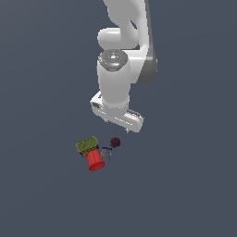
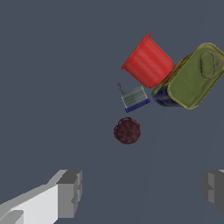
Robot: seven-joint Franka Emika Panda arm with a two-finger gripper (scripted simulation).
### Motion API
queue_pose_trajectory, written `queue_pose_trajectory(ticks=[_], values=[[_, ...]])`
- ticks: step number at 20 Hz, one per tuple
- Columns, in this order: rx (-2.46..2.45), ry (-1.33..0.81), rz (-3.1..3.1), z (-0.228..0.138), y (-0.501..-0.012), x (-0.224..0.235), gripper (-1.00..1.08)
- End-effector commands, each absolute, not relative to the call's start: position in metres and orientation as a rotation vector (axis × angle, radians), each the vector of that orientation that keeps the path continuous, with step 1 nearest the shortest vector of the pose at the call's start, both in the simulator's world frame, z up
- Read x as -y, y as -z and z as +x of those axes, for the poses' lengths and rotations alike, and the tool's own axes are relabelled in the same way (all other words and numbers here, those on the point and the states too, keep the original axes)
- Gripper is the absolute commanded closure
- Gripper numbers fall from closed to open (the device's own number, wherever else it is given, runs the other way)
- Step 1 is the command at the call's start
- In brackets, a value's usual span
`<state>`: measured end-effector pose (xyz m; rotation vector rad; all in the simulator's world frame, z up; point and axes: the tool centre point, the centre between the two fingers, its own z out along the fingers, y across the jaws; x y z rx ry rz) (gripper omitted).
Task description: Pick up a designated object from a clutter of objects.
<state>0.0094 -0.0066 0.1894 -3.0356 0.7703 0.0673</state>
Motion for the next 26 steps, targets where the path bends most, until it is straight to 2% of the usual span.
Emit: queue_pose_trajectory(ticks=[1, 15, 26], values=[[-0.877, -0.061, -3.006, 0.01, -0.177, 0.007, -0.92], [-1.43, -0.024, -2.792, 0.007, -0.109, 0.013, -0.92], [-1.655, -0.003, -2.67, 0.003, -0.081, 0.017, -0.92]])
